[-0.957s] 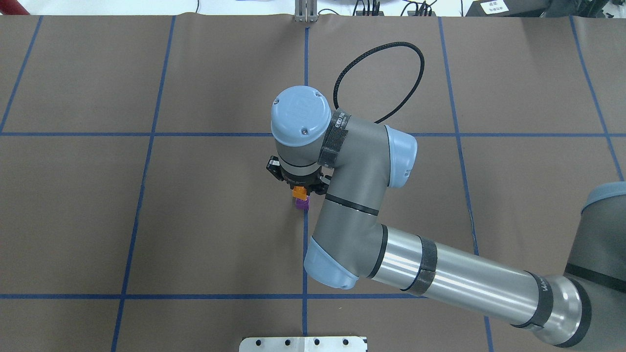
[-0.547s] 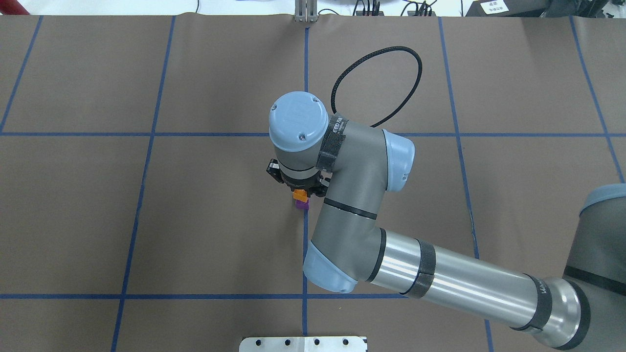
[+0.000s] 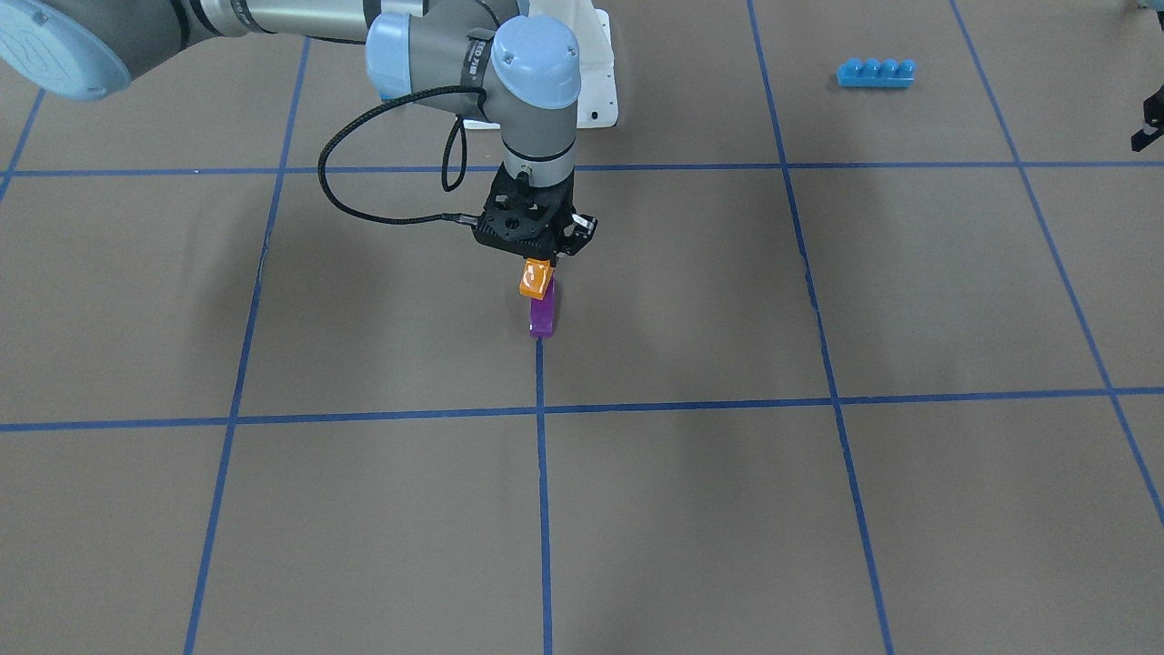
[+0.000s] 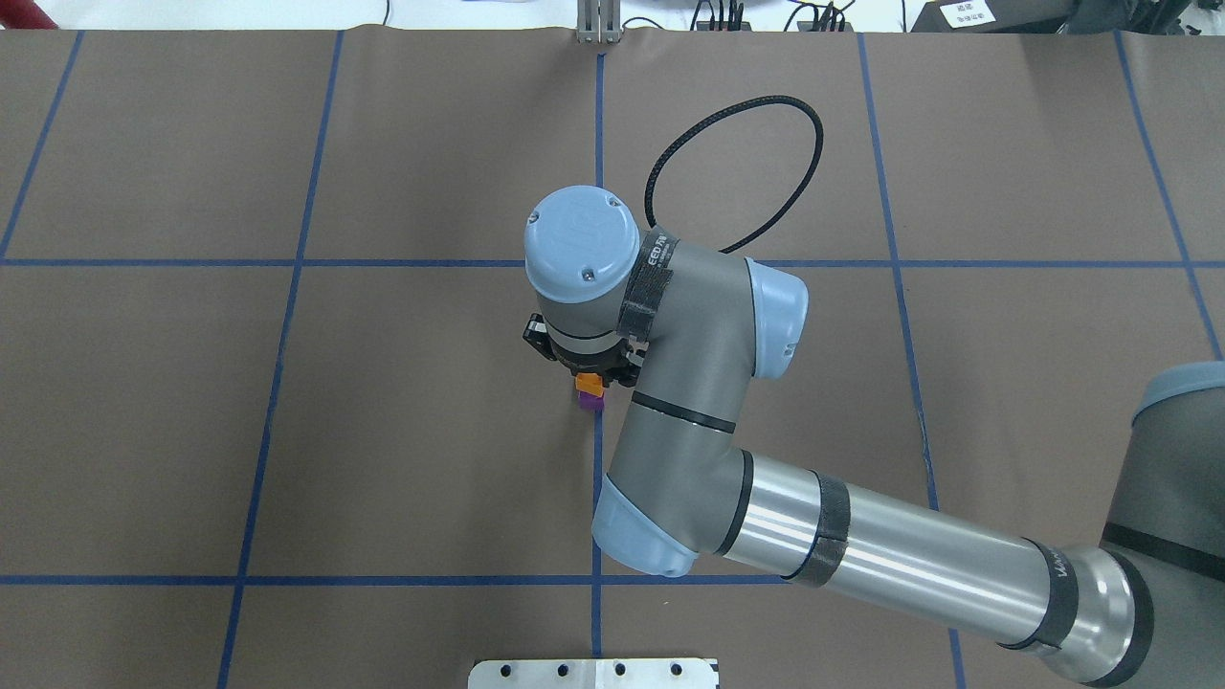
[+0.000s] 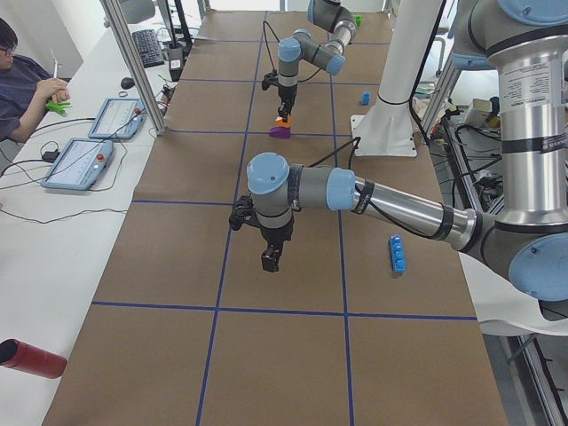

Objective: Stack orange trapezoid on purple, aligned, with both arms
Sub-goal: 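Lower the orange block onto the purple block and align it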

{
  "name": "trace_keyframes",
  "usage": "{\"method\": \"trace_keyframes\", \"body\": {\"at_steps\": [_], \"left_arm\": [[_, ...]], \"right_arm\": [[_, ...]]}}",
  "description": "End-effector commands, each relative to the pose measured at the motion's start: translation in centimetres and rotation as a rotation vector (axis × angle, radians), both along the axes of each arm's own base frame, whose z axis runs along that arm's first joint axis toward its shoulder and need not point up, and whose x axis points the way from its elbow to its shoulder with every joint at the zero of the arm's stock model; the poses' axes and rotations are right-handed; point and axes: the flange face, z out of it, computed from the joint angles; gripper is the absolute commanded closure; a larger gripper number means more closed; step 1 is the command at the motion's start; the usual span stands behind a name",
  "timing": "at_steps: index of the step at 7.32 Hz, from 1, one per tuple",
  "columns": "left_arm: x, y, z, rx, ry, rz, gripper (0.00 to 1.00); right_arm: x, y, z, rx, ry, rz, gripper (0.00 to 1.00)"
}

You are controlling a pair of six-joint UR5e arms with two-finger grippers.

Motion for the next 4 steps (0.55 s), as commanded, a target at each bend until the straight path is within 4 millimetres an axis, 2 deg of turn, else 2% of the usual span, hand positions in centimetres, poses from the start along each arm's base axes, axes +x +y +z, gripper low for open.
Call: {"method": "trace_keyframes", "body": {"at_steps": [1,4], "left_arm": [[0.00,0.00,0.00,-0.002,0.000,-0.001,0.00],[0.00,0.00,0.00,-0.002,0.000,-0.001,0.00]], "right_arm": [[-0.23,0.06,0.20,-0.001,0.005,-0.001,1.00],[-0.77,0.39,0.52,0.006,0.015,-0.001,1.00]]}}
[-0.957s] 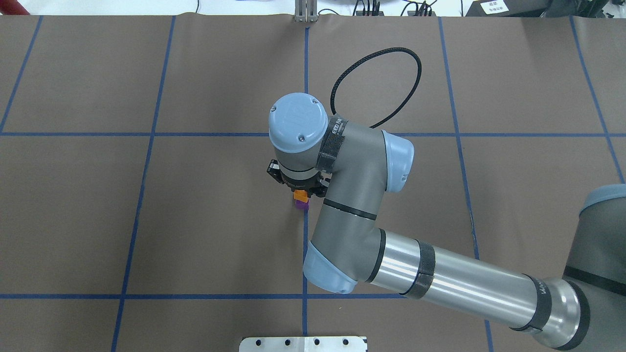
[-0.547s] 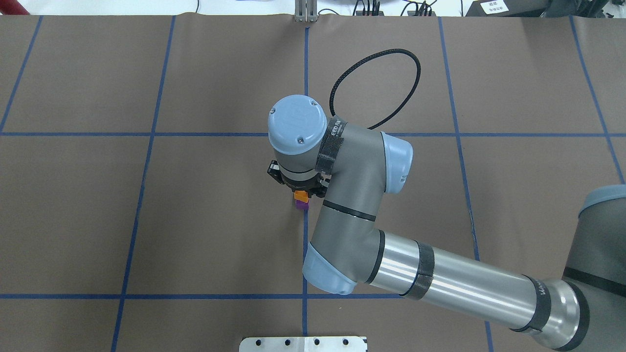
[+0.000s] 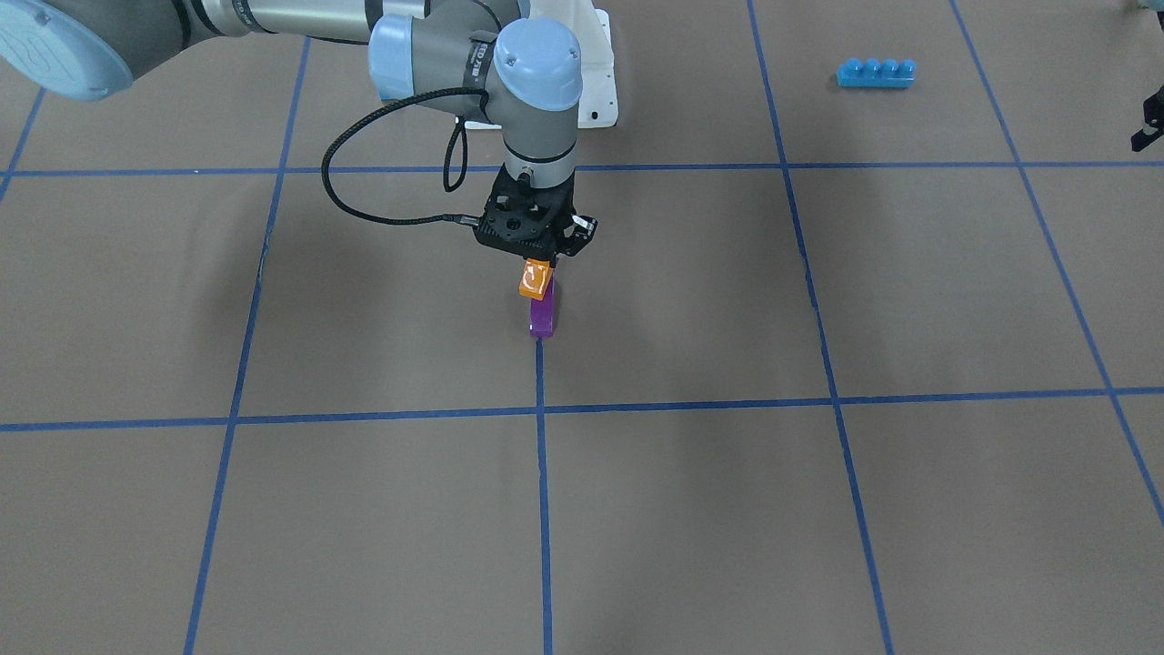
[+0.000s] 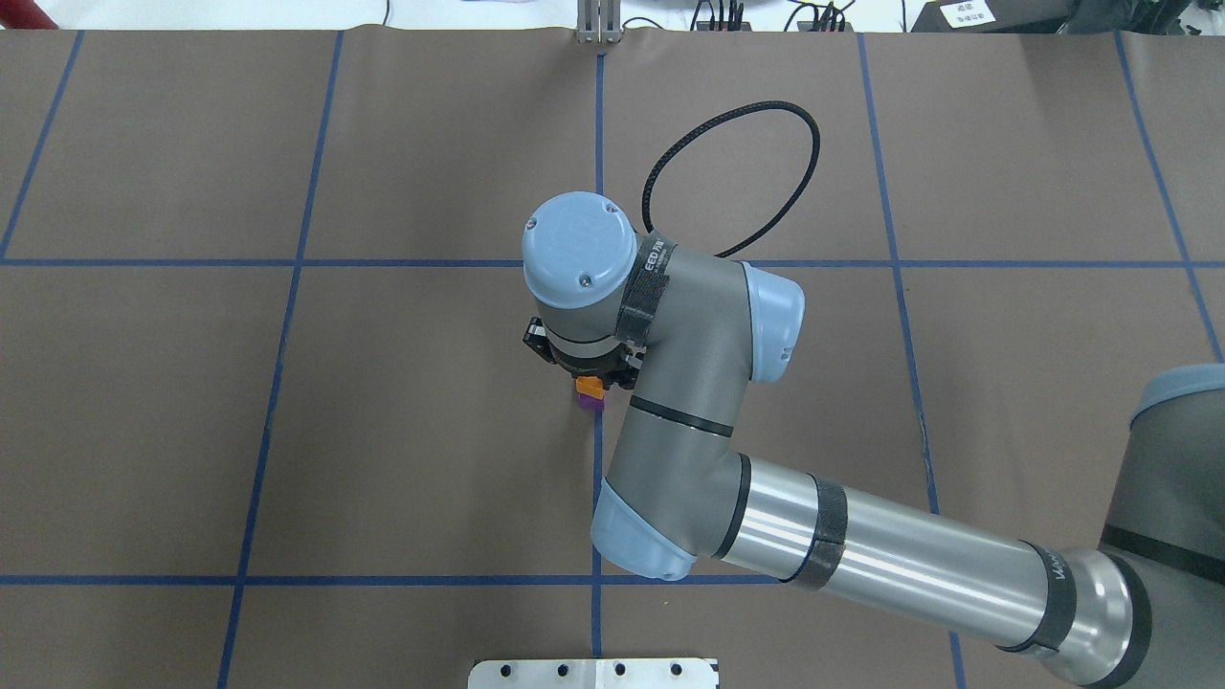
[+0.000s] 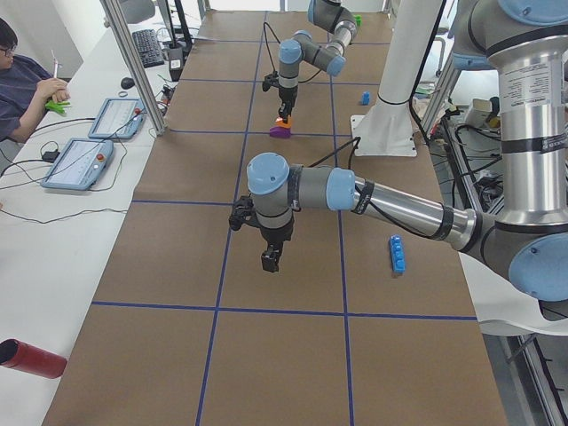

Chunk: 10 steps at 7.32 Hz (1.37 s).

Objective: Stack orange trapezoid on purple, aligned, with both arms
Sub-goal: 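Lower the orange block onto the purple block and align it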

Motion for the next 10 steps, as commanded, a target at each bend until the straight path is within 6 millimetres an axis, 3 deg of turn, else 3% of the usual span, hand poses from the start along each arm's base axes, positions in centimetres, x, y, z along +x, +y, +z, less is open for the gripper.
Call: {"method": "trace_keyframes", "body": {"at_steps": [1,5,6,7,10], "left_arm": [[0.0,0.0,0.0,0.000,0.000,0.000,0.00],[0.1,0.0,0.1,-0.003,0.000,0.000,0.00],[0.1,0.0,0.2,-0.006,0.000,0.000,0.00],[0.1,-0.1,0.3,-0.006,-0.001,0.001,0.00],[0.1,-0.1,0.2,-0.006,0.000,0.000,0.00]], "right_arm": [[-0.4,0.2,0.3,0.001,0.007,-0.003,1.00],[-2.0,1.1,1.3,0.018,0.032,-0.014,1.00],[-2.0,1.1,1.4,0.023,0.032,-0.017,0.78],[-1.9,0.9,1.2,0.037,0.038,-0.003,0.01],[-1.1,0.1,0.8,0.042,0.029,0.006,0.00]]}}
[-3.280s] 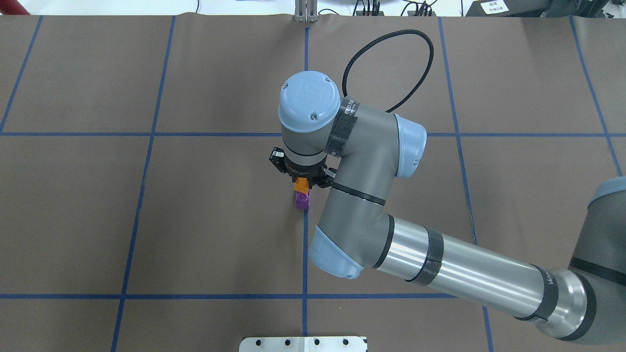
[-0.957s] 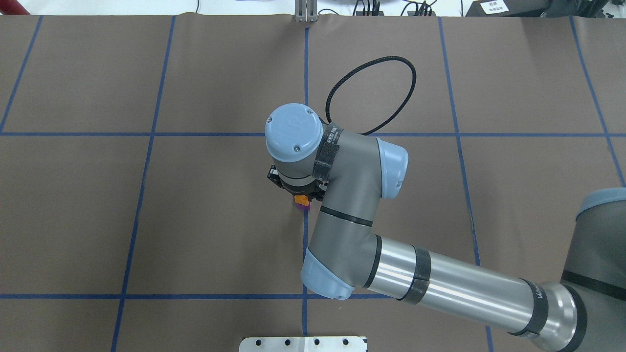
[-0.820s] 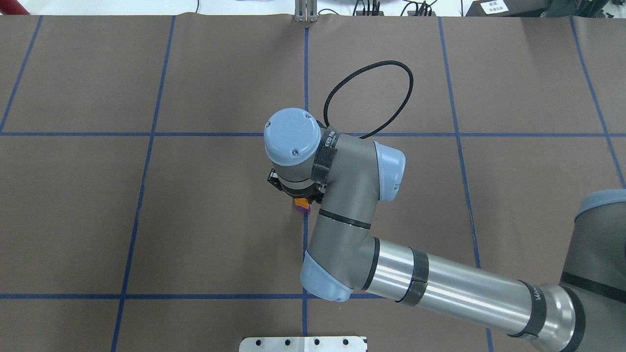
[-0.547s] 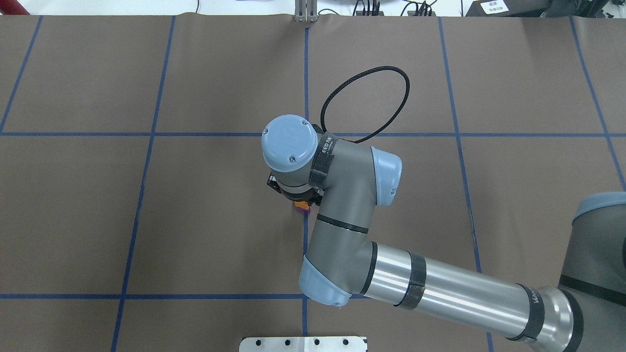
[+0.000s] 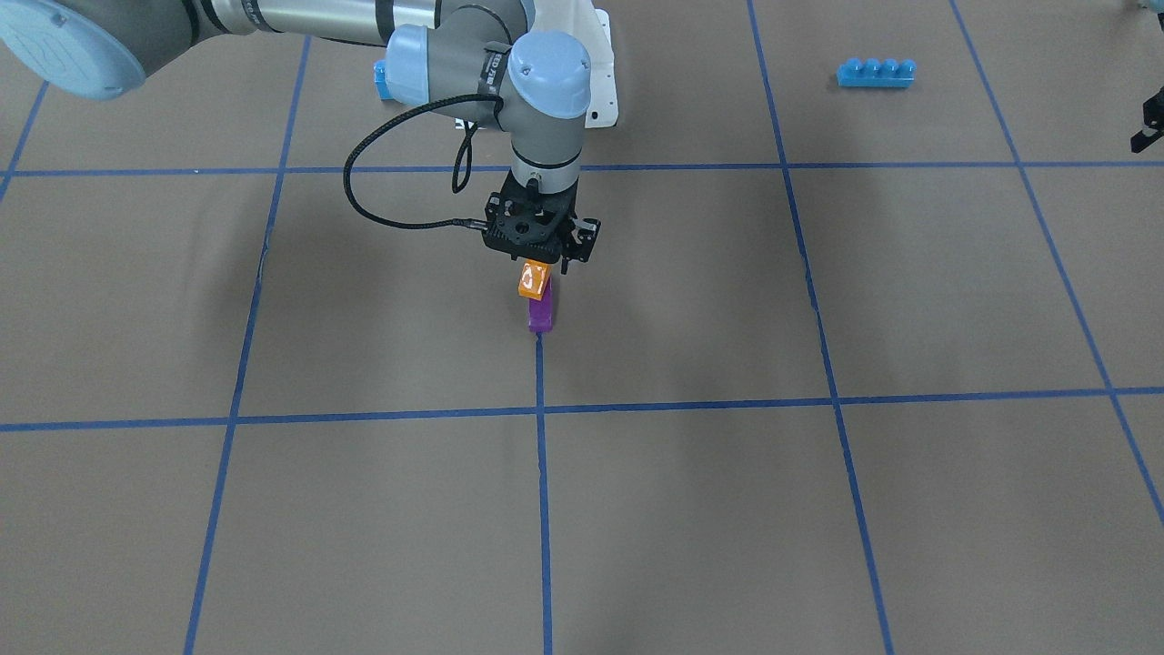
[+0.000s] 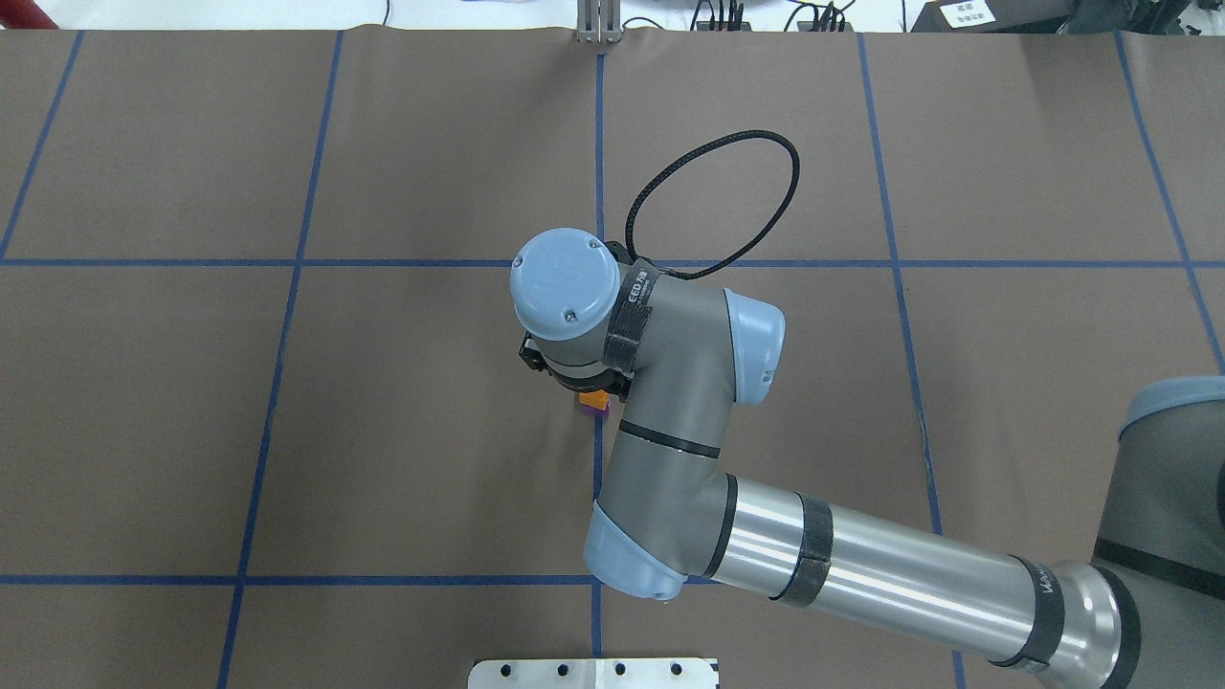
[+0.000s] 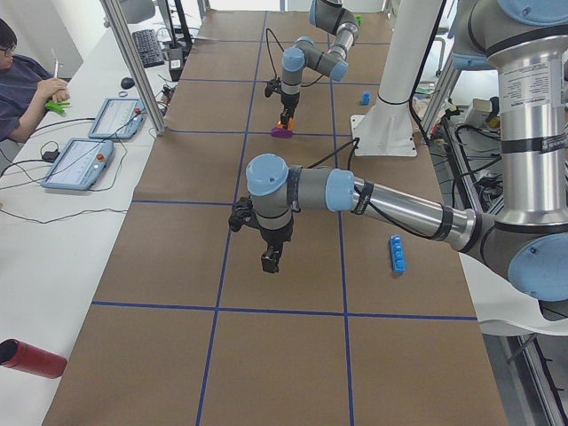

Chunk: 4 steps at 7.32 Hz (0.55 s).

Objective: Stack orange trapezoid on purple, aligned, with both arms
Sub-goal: 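Lower the orange block onto the purple block and align it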

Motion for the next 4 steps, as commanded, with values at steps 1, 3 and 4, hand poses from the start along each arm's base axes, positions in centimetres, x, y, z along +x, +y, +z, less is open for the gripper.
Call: {"method": "trace_keyframes", "body": {"at_steps": [1,3,4], "left_arm": [[0.0,0.0,0.0,0.000,0.000,0.000,0.00],[-0.2,1.4,2.8,-0.064,-0.013,-0.003,0.00],[-0.3,1.3,4.3,-0.081,-0.010,-0.001,0.00]], "right_arm": [[1.5,-1.6,-0.6,0.000,-0.013,0.020,0.00],[4.8,-5.4,-0.8,-0.005,-0.040,-0.018,0.00],[7.3,-7.3,-0.6,0.019,-0.052,-0.058,0.00]]}}
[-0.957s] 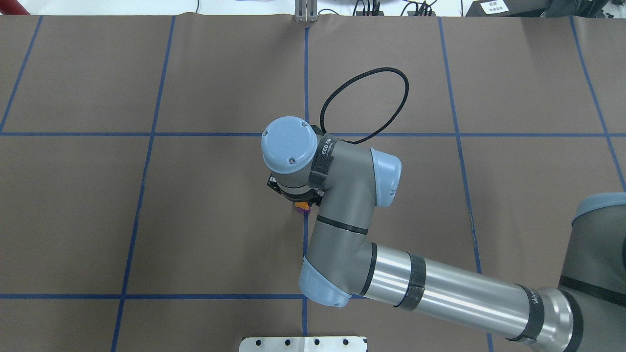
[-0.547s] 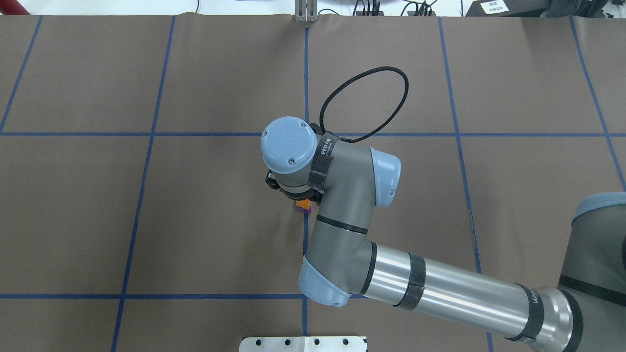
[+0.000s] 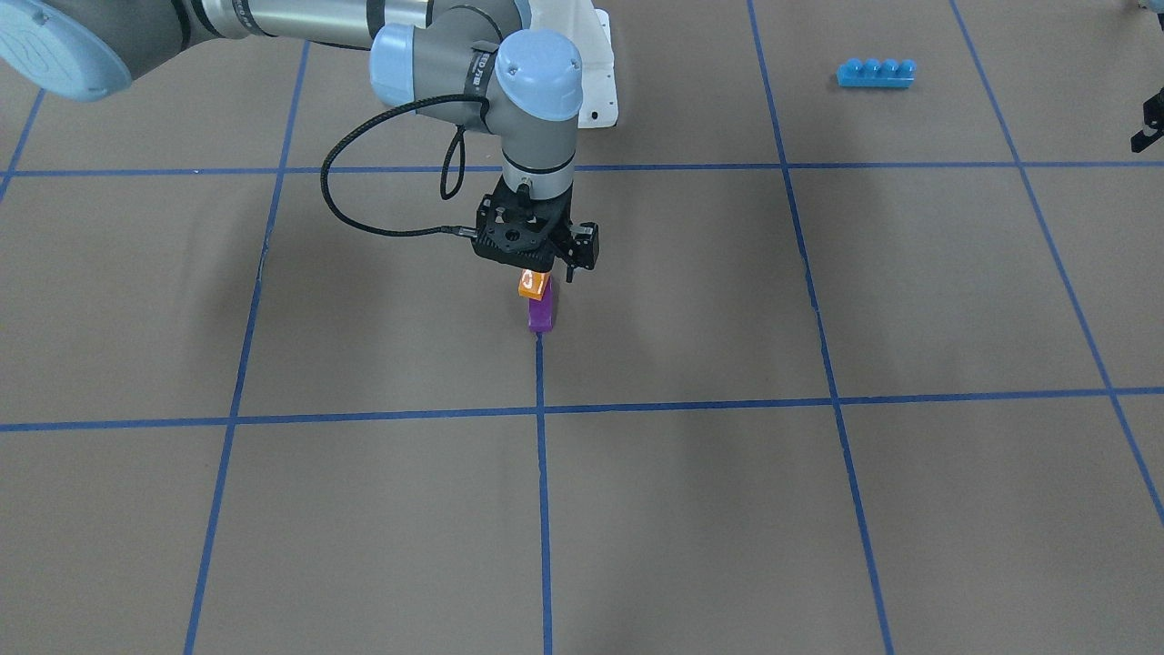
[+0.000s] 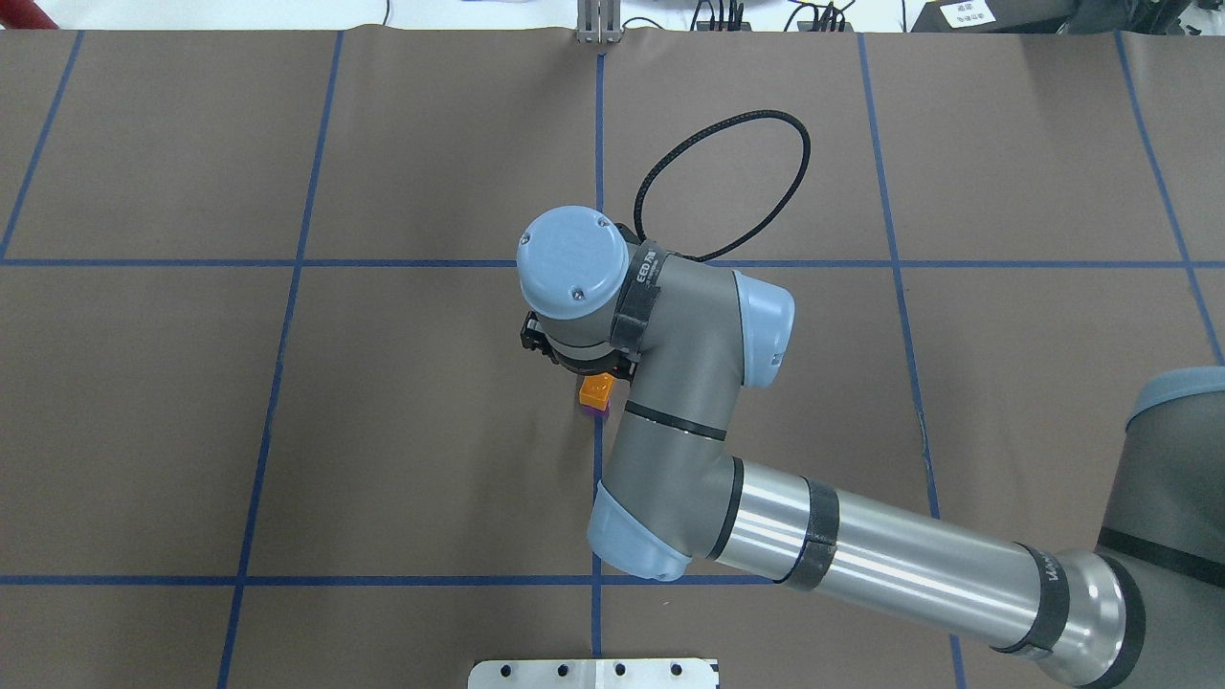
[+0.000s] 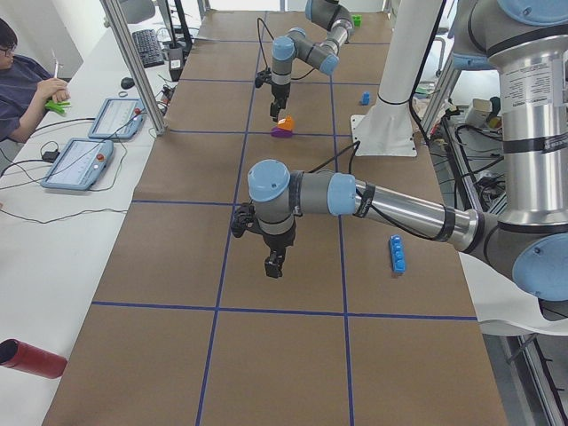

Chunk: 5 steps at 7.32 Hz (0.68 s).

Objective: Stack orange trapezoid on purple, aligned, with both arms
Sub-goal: 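Open the right gripper and raise it away from the stack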

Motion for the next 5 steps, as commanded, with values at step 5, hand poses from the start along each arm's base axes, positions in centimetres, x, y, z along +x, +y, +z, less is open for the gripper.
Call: {"method": "trace_keyframes", "body": {"at_steps": [5], "left_arm": [[-4.2,0.7,4.6,0.070,0.003,-0.102,0.00]], "right_arm": [[28.4,-9.7,14.7,0.144,0.036,-0.254,0.00]]}}
